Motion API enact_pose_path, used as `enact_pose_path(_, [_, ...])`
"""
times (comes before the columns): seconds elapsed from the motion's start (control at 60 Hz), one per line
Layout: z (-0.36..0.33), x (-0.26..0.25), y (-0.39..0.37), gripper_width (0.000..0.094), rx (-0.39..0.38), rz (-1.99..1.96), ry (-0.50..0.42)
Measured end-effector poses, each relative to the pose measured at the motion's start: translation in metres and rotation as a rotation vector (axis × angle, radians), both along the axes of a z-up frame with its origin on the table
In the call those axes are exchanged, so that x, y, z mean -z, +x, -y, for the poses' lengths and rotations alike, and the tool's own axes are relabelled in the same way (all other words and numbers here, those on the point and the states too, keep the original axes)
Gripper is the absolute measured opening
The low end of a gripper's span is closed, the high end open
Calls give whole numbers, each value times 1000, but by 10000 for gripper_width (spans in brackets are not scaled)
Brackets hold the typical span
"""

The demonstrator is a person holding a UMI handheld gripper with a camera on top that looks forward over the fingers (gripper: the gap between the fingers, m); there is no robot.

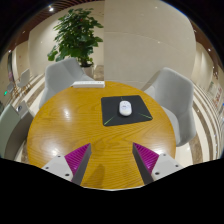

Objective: Arrange mouse

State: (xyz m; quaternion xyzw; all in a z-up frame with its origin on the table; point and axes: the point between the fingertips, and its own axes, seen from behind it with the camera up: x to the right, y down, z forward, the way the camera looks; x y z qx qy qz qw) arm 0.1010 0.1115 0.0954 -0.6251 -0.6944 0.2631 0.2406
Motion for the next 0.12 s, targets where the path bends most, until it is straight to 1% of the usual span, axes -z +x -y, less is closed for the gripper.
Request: enact_pose_path(0.117, [1,3,0,857,-3,-4,16])
